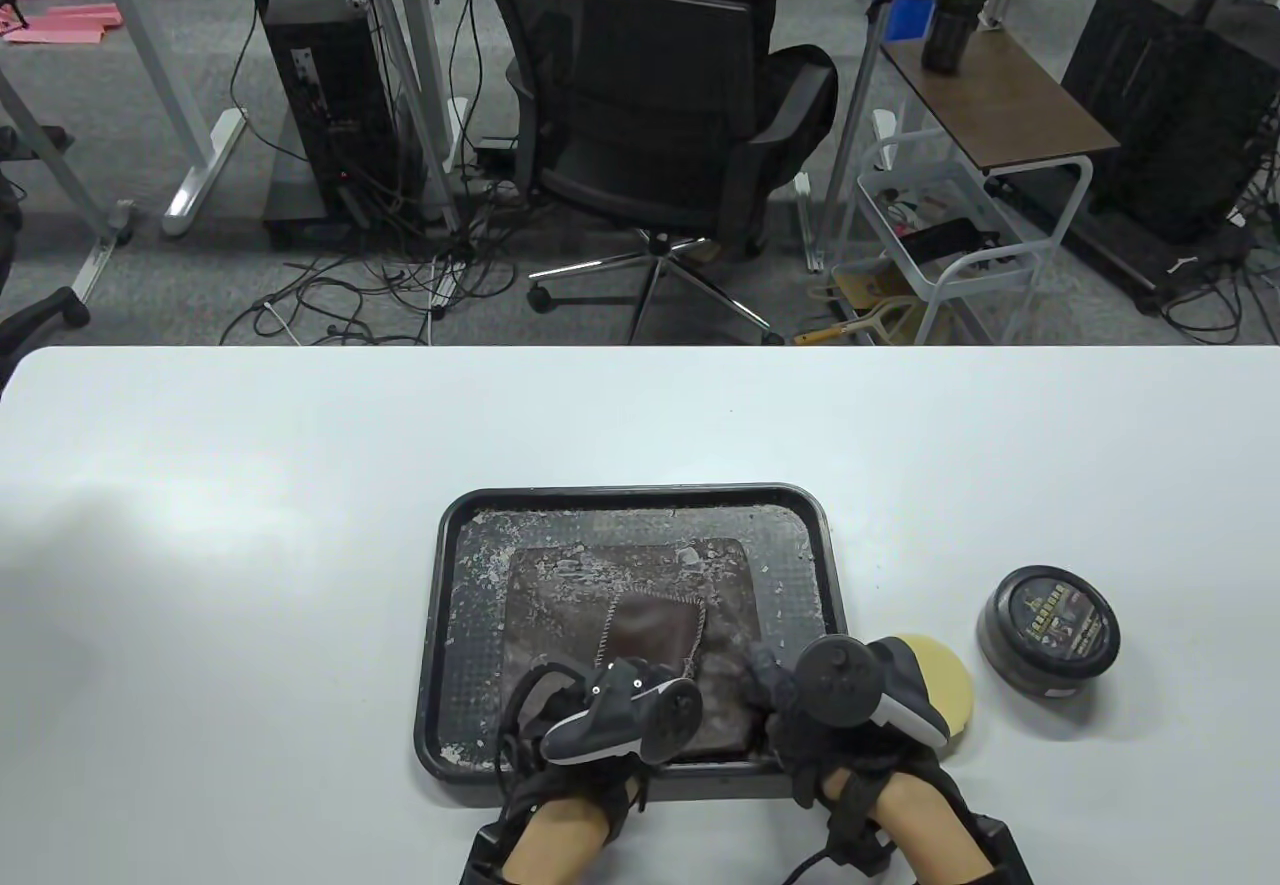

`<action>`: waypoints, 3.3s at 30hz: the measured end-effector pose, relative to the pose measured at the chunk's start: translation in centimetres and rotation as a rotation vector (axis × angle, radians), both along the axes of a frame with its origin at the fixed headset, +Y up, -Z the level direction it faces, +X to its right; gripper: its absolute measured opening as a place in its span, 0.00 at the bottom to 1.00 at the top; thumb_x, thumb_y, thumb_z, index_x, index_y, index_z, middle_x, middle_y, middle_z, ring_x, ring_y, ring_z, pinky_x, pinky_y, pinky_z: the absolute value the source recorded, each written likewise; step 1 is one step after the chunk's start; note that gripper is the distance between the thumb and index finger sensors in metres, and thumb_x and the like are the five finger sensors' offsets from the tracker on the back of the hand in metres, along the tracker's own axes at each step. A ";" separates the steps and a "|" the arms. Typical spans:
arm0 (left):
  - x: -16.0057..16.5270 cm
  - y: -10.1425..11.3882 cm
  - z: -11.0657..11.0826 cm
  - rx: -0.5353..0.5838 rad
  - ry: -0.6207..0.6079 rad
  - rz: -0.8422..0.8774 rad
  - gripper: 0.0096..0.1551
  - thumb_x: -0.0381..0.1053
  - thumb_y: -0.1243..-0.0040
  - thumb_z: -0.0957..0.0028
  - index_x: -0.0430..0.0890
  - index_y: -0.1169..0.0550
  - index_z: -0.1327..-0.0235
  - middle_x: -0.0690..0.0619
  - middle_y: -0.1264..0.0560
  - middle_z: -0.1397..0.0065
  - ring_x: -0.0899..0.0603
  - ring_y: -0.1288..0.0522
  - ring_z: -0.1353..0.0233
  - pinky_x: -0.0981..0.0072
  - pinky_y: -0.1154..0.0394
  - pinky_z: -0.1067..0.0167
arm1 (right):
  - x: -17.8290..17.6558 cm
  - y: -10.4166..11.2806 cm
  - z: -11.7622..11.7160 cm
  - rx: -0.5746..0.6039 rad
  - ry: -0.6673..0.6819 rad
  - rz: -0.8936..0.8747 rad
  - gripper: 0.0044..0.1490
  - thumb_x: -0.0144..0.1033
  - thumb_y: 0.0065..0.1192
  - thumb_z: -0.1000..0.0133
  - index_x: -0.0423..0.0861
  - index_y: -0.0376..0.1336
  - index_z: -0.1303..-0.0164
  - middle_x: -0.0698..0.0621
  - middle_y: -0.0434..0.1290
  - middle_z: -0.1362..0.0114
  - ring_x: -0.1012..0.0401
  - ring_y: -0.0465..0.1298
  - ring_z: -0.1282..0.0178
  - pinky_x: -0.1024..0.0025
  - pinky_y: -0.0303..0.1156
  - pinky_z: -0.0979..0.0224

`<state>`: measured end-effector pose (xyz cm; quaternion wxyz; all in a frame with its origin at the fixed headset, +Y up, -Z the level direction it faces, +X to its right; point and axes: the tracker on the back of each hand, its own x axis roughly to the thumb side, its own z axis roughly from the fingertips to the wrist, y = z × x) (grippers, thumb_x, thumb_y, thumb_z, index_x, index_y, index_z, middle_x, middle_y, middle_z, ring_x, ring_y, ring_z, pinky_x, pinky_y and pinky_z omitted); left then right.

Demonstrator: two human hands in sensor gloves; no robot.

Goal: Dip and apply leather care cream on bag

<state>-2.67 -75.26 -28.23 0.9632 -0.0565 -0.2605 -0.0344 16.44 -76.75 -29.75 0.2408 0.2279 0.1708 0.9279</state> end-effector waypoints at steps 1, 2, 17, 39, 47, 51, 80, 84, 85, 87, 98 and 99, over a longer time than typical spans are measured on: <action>0.6 0.0 0.0 0.002 -0.007 0.020 0.28 0.41 0.33 0.55 0.44 0.17 0.38 0.43 0.18 0.40 0.35 0.16 0.44 0.54 0.15 0.52 | 0.0 0.0 0.0 -0.001 0.001 0.001 0.44 0.22 0.57 0.49 0.33 0.44 0.24 0.37 0.68 0.26 0.41 0.65 0.29 0.41 0.62 0.31; 0.9 0.0 0.0 0.002 -0.009 0.030 0.28 0.41 0.33 0.55 0.44 0.17 0.38 0.43 0.18 0.39 0.35 0.16 0.44 0.54 0.15 0.52 | 0.0 0.0 0.0 -0.001 0.001 0.002 0.44 0.22 0.57 0.49 0.33 0.44 0.24 0.37 0.68 0.26 0.41 0.65 0.29 0.41 0.62 0.31; 4.5 -0.3 1.2 -0.001 -0.124 0.147 0.28 0.41 0.36 0.55 0.39 0.18 0.39 0.42 0.20 0.40 0.33 0.18 0.47 0.54 0.18 0.53 | 0.3 -0.1 0.1 -0.031 -0.032 -0.015 0.47 0.21 0.56 0.49 0.31 0.37 0.27 0.38 0.66 0.27 0.43 0.64 0.27 0.43 0.61 0.30; -0.1 -0.7 2.9 -0.021 -0.320 -0.026 0.28 0.41 0.39 0.53 0.47 0.21 0.36 0.46 0.23 0.37 0.36 0.21 0.44 0.54 0.20 0.50 | 0.0 0.1 0.2 -0.016 -0.020 0.071 0.46 0.20 0.57 0.49 0.35 0.40 0.25 0.42 0.67 0.26 0.45 0.65 0.27 0.42 0.62 0.31; -4.1 -0.6 3.0 -0.058 -0.258 -0.038 0.28 0.41 0.40 0.53 0.48 0.21 0.36 0.47 0.23 0.37 0.36 0.22 0.43 0.54 0.21 0.49 | 0.0 0.1 0.2 -0.022 -0.019 0.069 0.45 0.20 0.57 0.49 0.36 0.41 0.25 0.43 0.67 0.26 0.45 0.65 0.26 0.42 0.62 0.31; -6.2 -0.5 3.2 -0.072 -0.218 -0.040 0.28 0.41 0.39 0.53 0.49 0.20 0.36 0.48 0.23 0.37 0.37 0.22 0.43 0.54 0.21 0.49 | 0.0 0.1 0.2 -0.025 -0.020 0.066 0.45 0.20 0.57 0.49 0.36 0.41 0.24 0.43 0.67 0.26 0.46 0.65 0.26 0.42 0.62 0.30; -14.7 -0.1 3.0 -0.198 0.042 0.009 0.27 0.40 0.38 0.54 0.45 0.19 0.38 0.45 0.22 0.38 0.35 0.20 0.43 0.51 0.20 0.50 | 0.4 0.1 -0.1 -0.022 -0.016 0.026 0.43 0.21 0.58 0.49 0.37 0.47 0.24 0.42 0.69 0.27 0.44 0.66 0.28 0.41 0.62 0.31; -15.3 -0.2 2.8 -0.214 0.066 0.035 0.27 0.40 0.38 0.53 0.45 0.19 0.38 0.45 0.22 0.38 0.35 0.20 0.43 0.51 0.20 0.50 | 0.4 0.1 0.0 -0.018 -0.014 0.027 0.42 0.21 0.58 0.49 0.37 0.47 0.24 0.41 0.69 0.27 0.44 0.66 0.28 0.41 0.62 0.31; -15.3 -0.1 2.8 -0.216 0.068 0.036 0.27 0.39 0.38 0.54 0.45 0.19 0.38 0.45 0.22 0.38 0.35 0.20 0.43 0.51 0.20 0.50 | 0.4 0.1 0.0 -0.017 -0.013 0.029 0.42 0.21 0.58 0.49 0.37 0.47 0.24 0.41 0.69 0.27 0.44 0.66 0.28 0.41 0.62 0.31; -15.1 -0.1 2.8 -0.210 0.062 0.019 0.27 0.40 0.38 0.54 0.44 0.19 0.38 0.45 0.22 0.38 0.35 0.20 0.43 0.51 0.20 0.50 | 0.4 0.2 0.1 -0.005 -0.007 0.035 0.43 0.23 0.60 0.49 0.37 0.47 0.24 0.41 0.69 0.27 0.44 0.66 0.28 0.41 0.62 0.31; -17.1 3.0 3.7 0.109 0.083 0.463 0.27 0.40 0.35 0.54 0.43 0.18 0.38 0.44 0.20 0.39 0.35 0.18 0.44 0.50 0.19 0.51 | -0.6 1.6 1.0 0.229 0.011 0.075 0.44 0.35 0.70 0.50 0.36 0.57 0.25 0.33 0.73 0.29 0.36 0.70 0.32 0.36 0.64 0.34; -17.3 3.1 3.8 0.132 0.095 0.487 0.27 0.40 0.35 0.54 0.43 0.18 0.38 0.43 0.20 0.39 0.35 0.18 0.44 0.50 0.19 0.51 | -0.6 1.9 1.1 0.295 -0.026 0.094 0.44 0.38 0.71 0.50 0.36 0.59 0.26 0.33 0.73 0.29 0.35 0.69 0.32 0.35 0.64 0.34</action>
